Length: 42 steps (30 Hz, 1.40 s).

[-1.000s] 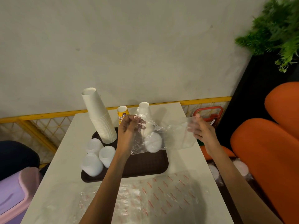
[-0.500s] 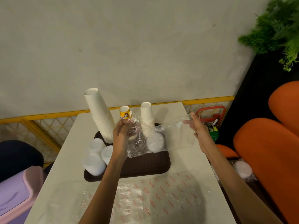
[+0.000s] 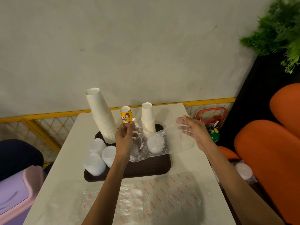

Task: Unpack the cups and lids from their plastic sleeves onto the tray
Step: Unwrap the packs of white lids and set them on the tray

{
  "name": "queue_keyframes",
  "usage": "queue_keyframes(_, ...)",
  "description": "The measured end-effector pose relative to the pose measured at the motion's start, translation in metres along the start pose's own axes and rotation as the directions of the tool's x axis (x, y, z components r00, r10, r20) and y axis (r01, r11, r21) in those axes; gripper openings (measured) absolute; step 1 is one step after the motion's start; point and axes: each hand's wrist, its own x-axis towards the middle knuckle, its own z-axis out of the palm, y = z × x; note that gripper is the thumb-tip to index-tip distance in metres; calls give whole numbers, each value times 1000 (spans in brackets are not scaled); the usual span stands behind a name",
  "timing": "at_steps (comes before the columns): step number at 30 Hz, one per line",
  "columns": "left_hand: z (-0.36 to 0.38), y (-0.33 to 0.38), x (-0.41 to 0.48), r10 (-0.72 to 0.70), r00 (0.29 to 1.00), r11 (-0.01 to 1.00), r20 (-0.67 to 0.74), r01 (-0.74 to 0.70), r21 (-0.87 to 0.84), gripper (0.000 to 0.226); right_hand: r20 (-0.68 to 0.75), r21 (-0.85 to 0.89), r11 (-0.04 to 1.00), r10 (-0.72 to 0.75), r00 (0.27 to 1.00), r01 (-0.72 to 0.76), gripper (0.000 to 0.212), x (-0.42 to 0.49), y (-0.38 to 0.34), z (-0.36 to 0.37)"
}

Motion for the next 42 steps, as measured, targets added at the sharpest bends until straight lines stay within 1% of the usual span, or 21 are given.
queue_keyframes(4, 0, -4, 3, 33, 999, 999, -41, -32, 27, 19, 9, 6, 1000, 22, 1000, -22, 21, -3, 0, -2)
queue_keyframes(8, -8, -7, 13, 75, 981, 996, -180, -64, 68, 23, -38, 30, 1000, 2, 999, -1, 22, -3, -3, -13)
queue_keyframes(10, -10, -8, 16, 67, 980, 996, -189, -56, 65, 22, -35, 37, 999, 4, 999, -3, 23, -3, -4, -16)
queue_keyframes(13, -9, -6, 13, 1, 992, 1000, -125, 2, 21, 18, -13, 45, 999, 22, 1000, -21, 24, -5, -4, -14)
queue_keyframes(15, -12, -12, 8, -91, 996, 996, -19, 90, -10, 25, -8, 58, 997, 43, 999, -43, 24, -5, -4, -15)
queue_keyframes(16, -14, -19, 5, -143, 989, 989, 41, 144, -24, 28, -8, 70, 996, 57, 998, -56, 25, -5, -4, -15)
queue_keyframes(18, -18, -36, -5, -226, 963, 973, 145, 232, -23, 24, -15, 92, 992, 90, 996, -88, 27, -5, -6, -17)
queue_keyframes(20, -17, -52, -16, -275, 943, 961, 186, 276, 21, 17, -16, 105, 987, 125, 992, -123, 30, -4, -5, -19)
queue_keyframes(23, -13, -65, -22, -307, 942, 952, 133, 304, 41, 15, 13, 102, 979, 173, 985, -174, 41, -5, 0, -25)
queue_keyframes(26, -14, -62, -17, -251, 965, 968, 76, 250, 18, 18, 95, 77, 974, 205, 974, -212, 53, -5, 3, -32)
queue_keyframes(28, -17, -58, -13, -239, 971, 970, 14, 239, -39, 18, 174, -22, 970, 242, 955, -242, 63, -8, 8, -34)
queue_keyframes(29, -19, -57, -10, -250, 968, 966, -20, 248, -67, 17, 206, -89, 964, 263, 942, -250, 64, -10, 13, -34)
queue_keyframes(30, -21, -57, -9, -269, 962, 960, -49, 264, -88, 18, 230, -144, 956, 282, 931, -254, 61, -13, 19, -33)
queue_keyframes(32, -28, -61, -7, -302, 948, 952, -104, 294, -84, 19, 261, -190, 948, 301, 917, -257, 55, -19, 35, -29)
queue_keyframes(33, -31, -64, -9, -311, 942, 950, -130, 303, -74, 20, 264, -181, 949, 300, 917, -258, 50, -23, 42, -26)
queue_keyframes(35, -38, -70, -13, -304, 936, 953, -179, 300, -51, 20, 260, -132, 957, 285, 923, -258, 32, -28, 54, -20)
queue_keyframes(37, -47, -77, -18, -274, 935, 960, -227, 281, -1, 17, 241, -118, 966, 254, 937, -232, 17, -33, 64, -16)
queue_keyframes(38, -51, -81, -20, -256, 934, 962, -249, 272, 34, 15, 227, -135, 968, 238, 945, -211, 14, -35, 69, -14)
queue_keyframes(42, -69, -95, -27, -124, 935, 949, -331, 209, 235, 14, 180, -210, 964, 201, 963, -162, 13, -42, 84, -6)
